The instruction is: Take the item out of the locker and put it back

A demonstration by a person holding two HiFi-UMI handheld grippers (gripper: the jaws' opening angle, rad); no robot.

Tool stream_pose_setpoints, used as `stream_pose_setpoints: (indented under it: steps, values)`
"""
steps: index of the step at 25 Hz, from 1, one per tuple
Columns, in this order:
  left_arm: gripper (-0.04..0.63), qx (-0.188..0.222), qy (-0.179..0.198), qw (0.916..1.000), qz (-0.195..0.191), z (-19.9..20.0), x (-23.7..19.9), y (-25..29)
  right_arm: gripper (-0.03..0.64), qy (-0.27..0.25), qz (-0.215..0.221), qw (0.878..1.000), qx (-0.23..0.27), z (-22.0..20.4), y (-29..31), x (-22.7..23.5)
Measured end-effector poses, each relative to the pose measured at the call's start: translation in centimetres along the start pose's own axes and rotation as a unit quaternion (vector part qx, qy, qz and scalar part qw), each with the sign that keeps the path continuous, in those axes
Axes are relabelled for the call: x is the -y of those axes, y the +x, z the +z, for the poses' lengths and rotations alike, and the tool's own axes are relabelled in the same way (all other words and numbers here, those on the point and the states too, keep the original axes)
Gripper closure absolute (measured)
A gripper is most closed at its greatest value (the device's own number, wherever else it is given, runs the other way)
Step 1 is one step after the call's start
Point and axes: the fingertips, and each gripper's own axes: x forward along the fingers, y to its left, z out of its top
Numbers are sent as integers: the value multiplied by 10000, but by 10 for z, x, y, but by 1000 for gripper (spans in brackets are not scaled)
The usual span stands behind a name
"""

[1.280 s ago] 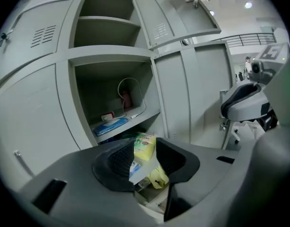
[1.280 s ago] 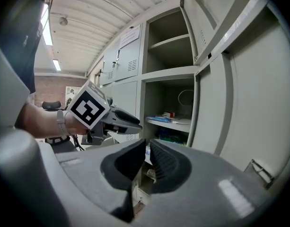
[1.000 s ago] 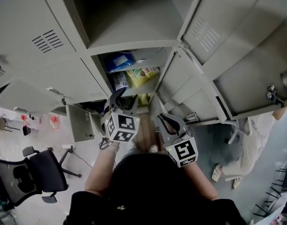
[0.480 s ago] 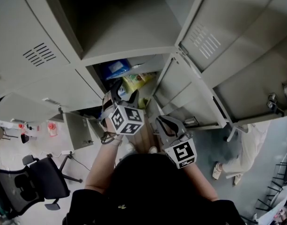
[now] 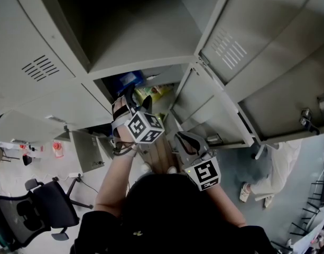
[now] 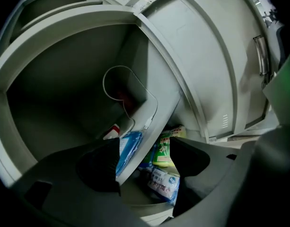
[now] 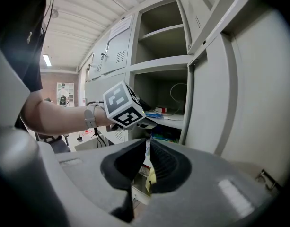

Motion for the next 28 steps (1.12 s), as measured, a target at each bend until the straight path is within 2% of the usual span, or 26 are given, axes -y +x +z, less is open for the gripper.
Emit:
stream_pose_setpoints:
  steps: [5, 10, 17, 28]
  values:
    - [265, -149, 230, 9995, 128, 2, -4, 12, 592, -2, -13, 10000, -6, 0, 0, 2]
    - [264, -318, 213, 9991, 196, -6, -9, 24, 592, -7, -49, 10000, 6, 1, 0, 6]
    - [265, -478, 255, 9985, -53, -17, -1, 38, 592, -10, -81, 10000, -14, 0, -2, 7]
    - [295, -429, 562, 9975, -45, -24, 8, 33, 592, -18, -118, 9999, 35, 3, -5, 6]
